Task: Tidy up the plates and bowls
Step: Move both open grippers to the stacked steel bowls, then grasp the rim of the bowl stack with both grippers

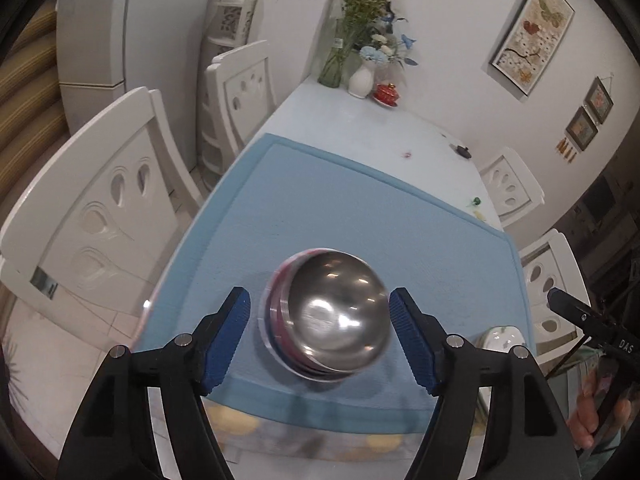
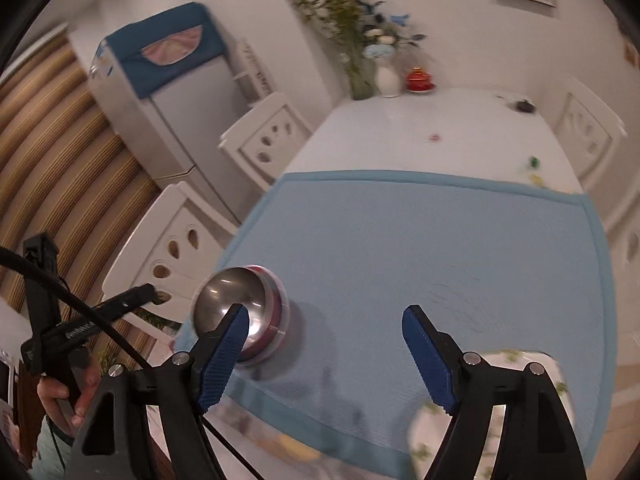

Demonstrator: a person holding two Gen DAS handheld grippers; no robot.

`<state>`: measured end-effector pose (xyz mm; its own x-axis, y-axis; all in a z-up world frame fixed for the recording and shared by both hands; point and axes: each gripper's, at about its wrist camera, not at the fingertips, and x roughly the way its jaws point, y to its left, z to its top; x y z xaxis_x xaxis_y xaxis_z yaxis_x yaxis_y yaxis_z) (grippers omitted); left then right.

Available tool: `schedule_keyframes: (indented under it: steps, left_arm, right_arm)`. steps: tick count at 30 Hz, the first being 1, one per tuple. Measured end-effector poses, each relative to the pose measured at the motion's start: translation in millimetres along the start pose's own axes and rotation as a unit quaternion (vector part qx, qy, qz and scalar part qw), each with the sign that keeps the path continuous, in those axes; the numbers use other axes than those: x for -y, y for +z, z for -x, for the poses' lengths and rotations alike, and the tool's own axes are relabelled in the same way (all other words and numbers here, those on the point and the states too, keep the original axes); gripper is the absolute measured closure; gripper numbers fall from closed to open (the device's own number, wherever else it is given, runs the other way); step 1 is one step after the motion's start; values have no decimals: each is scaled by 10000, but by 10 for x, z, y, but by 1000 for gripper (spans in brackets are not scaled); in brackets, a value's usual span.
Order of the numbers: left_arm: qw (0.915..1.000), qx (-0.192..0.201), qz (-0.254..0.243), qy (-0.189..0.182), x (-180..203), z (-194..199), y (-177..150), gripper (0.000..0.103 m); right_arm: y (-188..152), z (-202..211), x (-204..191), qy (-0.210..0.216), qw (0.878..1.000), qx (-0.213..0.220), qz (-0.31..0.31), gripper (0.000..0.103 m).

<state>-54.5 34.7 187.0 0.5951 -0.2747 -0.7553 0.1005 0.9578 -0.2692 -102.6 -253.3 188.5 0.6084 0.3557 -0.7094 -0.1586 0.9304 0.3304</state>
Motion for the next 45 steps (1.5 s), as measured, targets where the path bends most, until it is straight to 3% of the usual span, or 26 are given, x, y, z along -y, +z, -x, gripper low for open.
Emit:
schedule_keyframes:
  steps: [7, 13, 28, 38, 45]
  left_arm:
    - [9997, -86, -15, -218, -316, -81, 116, 33]
    - [9980, -418, -205, -417, -498, -301, 191, 33]
    - [9805, -1439, -828, -1049, -481, -1049, 137, 33]
    - [9739, -1728, -831, -1217, -501, -1313, 149, 33]
    - [9702, -1899, -846, -1242, -488, -1440, 119, 33]
  right_arm:
    - [81, -459, -512, 28, 9996, -251, 98, 26]
    - [83, -699, -654, -59, 9992, -395, -43, 26]
    - [-50, -1271, -597, -401, 9923, -950, -683, 26]
    - [-70, -1517, -491, -560, 9861, -1301, -872, 26]
    - [-122, -1677, -432, -419, 9823, -1504, -1036, 26]
